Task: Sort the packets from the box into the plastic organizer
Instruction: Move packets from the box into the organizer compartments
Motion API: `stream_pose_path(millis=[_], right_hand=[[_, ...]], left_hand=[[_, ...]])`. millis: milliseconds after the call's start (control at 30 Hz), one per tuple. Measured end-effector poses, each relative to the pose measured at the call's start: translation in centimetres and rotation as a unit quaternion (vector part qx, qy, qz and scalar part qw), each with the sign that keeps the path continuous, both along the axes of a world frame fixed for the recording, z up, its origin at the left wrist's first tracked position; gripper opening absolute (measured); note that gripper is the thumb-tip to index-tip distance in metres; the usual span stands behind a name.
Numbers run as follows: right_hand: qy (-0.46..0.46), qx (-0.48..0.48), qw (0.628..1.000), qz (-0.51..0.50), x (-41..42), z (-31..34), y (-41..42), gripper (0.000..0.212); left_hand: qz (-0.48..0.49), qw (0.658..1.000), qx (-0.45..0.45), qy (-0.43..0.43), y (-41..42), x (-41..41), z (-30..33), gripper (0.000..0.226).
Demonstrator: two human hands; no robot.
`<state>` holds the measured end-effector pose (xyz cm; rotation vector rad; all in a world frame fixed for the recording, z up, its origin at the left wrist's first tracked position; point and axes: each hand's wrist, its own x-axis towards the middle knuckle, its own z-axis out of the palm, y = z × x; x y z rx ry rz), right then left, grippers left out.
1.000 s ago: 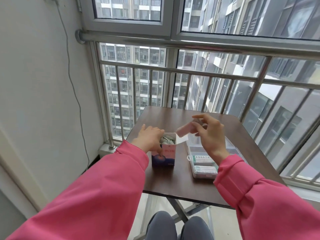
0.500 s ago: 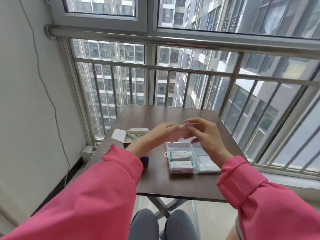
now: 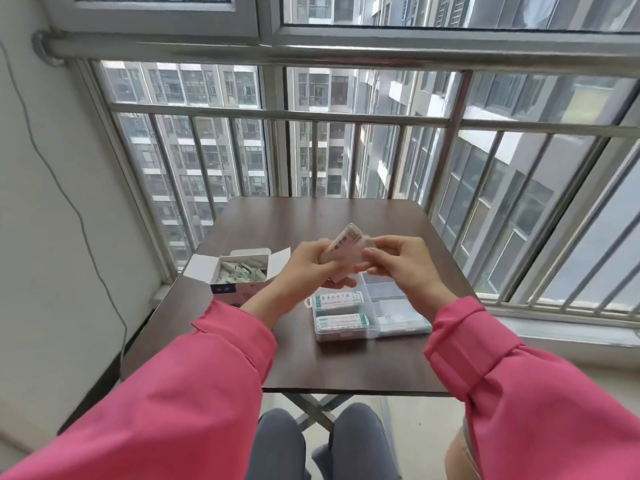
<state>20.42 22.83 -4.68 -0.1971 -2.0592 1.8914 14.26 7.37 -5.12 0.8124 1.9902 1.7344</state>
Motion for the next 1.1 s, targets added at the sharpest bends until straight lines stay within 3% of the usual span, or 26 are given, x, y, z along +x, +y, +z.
stream_pose_path(millis=[267, 600, 800, 867, 1000, 1100], right_hand=[[-0.039, -0.038, 0.998, 0.019, -0.6, -1.7, 1.2, 0.013], [-0.058, -0.121, 0.991, 0.019, -0.9, -2.9, 0.9, 0.011], [-0.048, -0.209, 0.977, 0.010, -1.5, -2.7, 1.0, 0.022], [-0.056, -0.191, 0.980, -0.007, -1.8, -2.8, 1.2, 0.024], [-0.083, -0.013, 0.996, -0.023, -2.2, -3.7, 1.5, 0.013], [-0.093, 0.010, 0.995, -0.023, -2.3, -3.7, 1.4, 0.023]], left_hand=[[0.087, 0.996, 0.007, -0.029, 0.9, -0.7, -1.5, 0.017], [0.035, 0.997, -0.017, -0.064, 0.5, -0.8, -2.8, 0.021], [0.060, 0.993, -0.091, 0.042, -0.5, -1.4, -4.0, 0.019], [0.086, 0.986, -0.116, 0.081, -0.9, -1.7, -4.4, 0.019], [0.141, 0.967, -0.158, 0.139, -1.7, -2.3, -5.0, 0.013], [0.149, 0.962, -0.173, 0.150, -2.1, -2.6, -5.4, 0.014]])
